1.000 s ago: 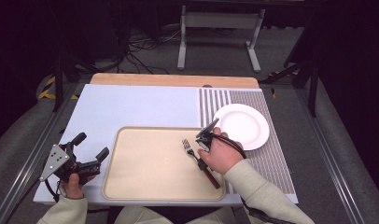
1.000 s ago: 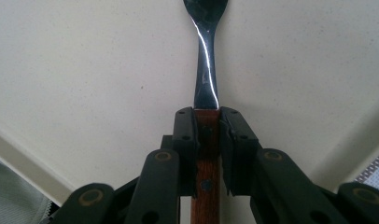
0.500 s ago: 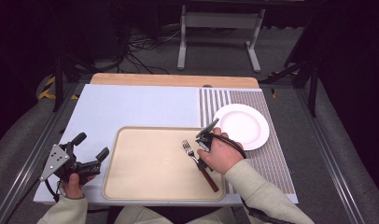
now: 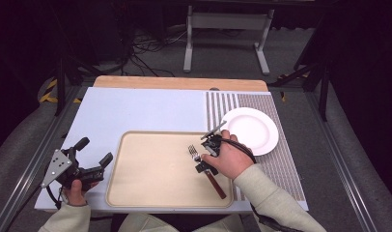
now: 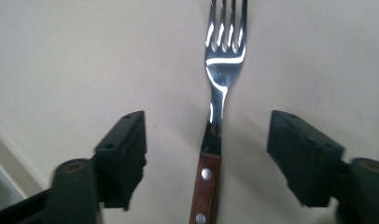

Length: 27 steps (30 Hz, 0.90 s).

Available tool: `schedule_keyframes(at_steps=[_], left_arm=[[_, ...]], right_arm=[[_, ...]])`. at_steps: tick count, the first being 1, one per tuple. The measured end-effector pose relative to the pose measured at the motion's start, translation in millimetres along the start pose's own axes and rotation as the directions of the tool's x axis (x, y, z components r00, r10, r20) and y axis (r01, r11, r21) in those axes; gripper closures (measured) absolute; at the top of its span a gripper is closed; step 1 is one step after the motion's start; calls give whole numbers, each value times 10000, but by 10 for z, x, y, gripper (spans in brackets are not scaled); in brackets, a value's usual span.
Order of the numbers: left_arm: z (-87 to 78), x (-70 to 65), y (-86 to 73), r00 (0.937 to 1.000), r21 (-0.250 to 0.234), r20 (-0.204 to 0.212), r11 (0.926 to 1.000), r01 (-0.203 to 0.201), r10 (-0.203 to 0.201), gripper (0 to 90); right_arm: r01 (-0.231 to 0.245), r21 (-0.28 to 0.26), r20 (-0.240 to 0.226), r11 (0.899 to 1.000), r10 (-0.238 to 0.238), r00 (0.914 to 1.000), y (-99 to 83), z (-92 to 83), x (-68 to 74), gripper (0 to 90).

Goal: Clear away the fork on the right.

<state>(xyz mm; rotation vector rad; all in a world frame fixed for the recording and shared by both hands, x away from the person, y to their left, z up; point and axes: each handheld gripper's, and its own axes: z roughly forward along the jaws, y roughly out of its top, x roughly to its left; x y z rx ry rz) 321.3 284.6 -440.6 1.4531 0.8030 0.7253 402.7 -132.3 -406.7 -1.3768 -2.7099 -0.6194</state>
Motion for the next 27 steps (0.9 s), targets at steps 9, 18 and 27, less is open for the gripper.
schedule_keyframes(at_steps=[9,18,27], left_arm=[[2,0,-1,10000,-18,-5,10000,33,-33,16],[4,-1,-3,10000,-22,1,10000,46,-46,16],[1,4,-5,10000,-27,8,10000,87,-87,16]], right_arm=[[2393,-1657,-106,9567,-2444,9696,108,-75,31,118],[4448,-2715,235,8535,-4562,8896,249,-132,102,154],[5784,-3157,546,7522,-5941,8025,425,-62,162,161]])
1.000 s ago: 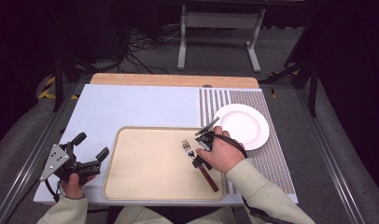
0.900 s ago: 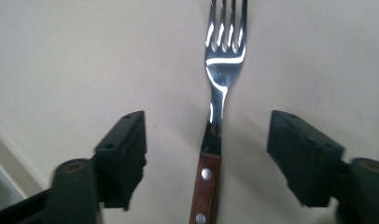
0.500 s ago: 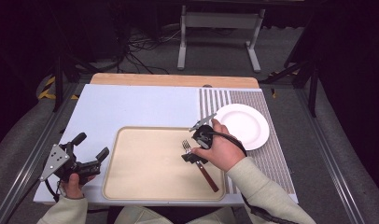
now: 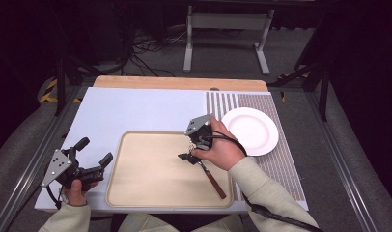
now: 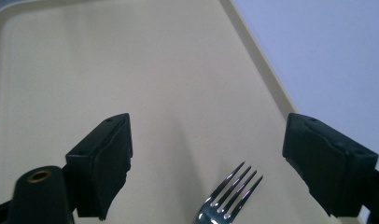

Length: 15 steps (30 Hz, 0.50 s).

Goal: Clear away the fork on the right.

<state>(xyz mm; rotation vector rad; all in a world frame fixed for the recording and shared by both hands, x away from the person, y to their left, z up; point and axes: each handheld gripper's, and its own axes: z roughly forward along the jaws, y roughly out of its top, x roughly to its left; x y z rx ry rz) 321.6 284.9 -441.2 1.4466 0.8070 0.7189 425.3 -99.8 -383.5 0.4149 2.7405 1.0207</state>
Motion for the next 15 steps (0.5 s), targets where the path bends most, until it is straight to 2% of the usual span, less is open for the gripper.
schedule_keyframes(at_steps=[2,4,7,9,11,12,13,15], left_arm=[[-1,2,0,10000,-20,-7,10000,23,-23,16],[-1,3,0,10000,-23,-5,10000,20,-20,16],[0,0,2,10000,-25,6,10000,6,-6,16],[1,-1,1,10000,-27,10,10000,13,-13,16],[1,0,2,10000,-31,11,10000,10,-9,16],[1,0,2,10000,-31,11,10000,10,-9,16],[1,0,1,10000,-27,12,10000,11,-11,16],[1,0,2,10000,-28,16,10000,4,-4,16]], right_arm=[[290,-69,-57,9996,-290,9996,21,41,-12,165],[308,-81,-98,9995,-308,9995,26,54,-16,167],[678,-116,-150,9976,-680,9976,43,116,-42,206],[1074,23,-123,9942,-1074,9941,45,153,-59,260],[1305,258,-186,9911,-1300,9913,39,179,-71,332],[1305,258,-186,9911,-1300,9913,39,179,-71,332],[1727,590,-304,9832,-1711,9848,33,214,-91,391],[1978,727,-423,9775,-1952,9799,17,260,-106,457]])
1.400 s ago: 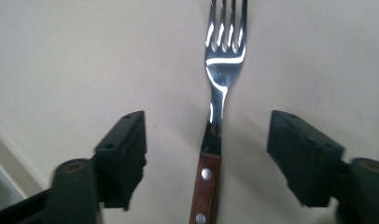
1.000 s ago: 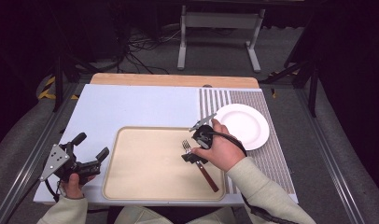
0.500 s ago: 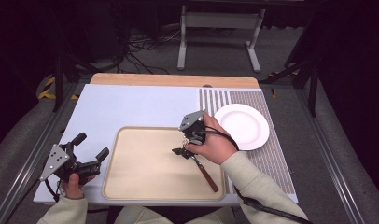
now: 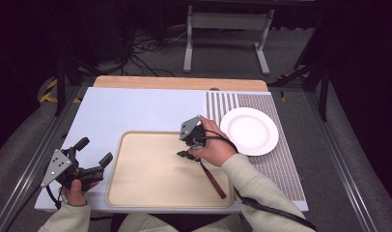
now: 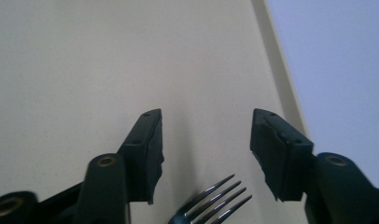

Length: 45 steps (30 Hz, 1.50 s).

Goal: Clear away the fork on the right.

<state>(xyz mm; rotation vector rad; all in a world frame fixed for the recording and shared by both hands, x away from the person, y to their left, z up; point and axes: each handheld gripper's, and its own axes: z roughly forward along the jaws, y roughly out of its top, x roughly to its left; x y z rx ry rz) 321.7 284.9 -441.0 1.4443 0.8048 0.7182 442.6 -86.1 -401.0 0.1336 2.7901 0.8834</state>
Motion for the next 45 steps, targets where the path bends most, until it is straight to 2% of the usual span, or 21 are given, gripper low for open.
schedule_keyframes(at_steps=[8,13,16,26,35,45], left_arm=[[-1,4,1,10000,16,15,10000,-36,36,16],[-1,2,2,10000,-5,16,10000,-19,19,16],[-3,5,3,10000,8,24,10000,-40,40,16],[-3,4,4,10000,34,35,10000,-53,53,16],[-3,4,5,10000,32,33,10000,-43,43,16],[-1,3,4,10000,46,41,10000,-50,50,16]], right_arm=[[933,381,-206,9949,-925,9955,-48,123,-26,781],[1196,624,-237,9909,-1183,9927,-95,214,-49,888],[1163,836,-227,9897,-1148,9931,-128,255,-56,898],[1200,964,-215,9881,-1184,9927,-137,269,-54,900],[1051,1369,118,9850,-1077,9941,-190,228,-96,900],[615,1776,513,9822,-716,9961,-311,154,-183,900]])
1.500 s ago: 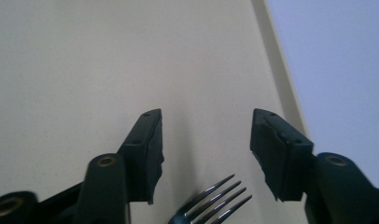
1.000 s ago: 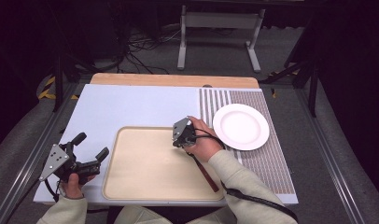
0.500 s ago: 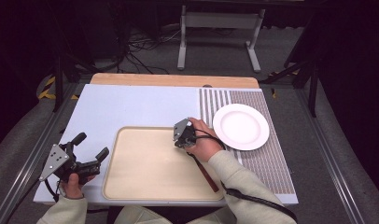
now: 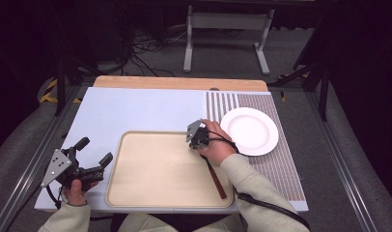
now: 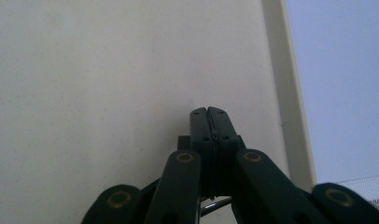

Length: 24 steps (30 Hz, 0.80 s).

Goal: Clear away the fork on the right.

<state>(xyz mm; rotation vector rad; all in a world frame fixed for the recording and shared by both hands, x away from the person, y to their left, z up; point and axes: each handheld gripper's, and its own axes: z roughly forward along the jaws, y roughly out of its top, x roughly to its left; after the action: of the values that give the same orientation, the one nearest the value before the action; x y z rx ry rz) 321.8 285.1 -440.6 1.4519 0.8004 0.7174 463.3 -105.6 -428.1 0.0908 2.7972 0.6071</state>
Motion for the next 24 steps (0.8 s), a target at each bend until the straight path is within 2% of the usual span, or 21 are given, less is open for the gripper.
schedule_keyframes(at_steps=[19,24], left_arm=[[6,-4,-2,10000,-16,3,10000,29,-29,16],[9,-6,-3,10000,-5,-2,10000,42,-42,16]], right_arm=[[-589,217,367,9980,580,9976,-224,-83,-109,900],[-894,347,509,9954,876,9949,-302,-112,-130,900]])
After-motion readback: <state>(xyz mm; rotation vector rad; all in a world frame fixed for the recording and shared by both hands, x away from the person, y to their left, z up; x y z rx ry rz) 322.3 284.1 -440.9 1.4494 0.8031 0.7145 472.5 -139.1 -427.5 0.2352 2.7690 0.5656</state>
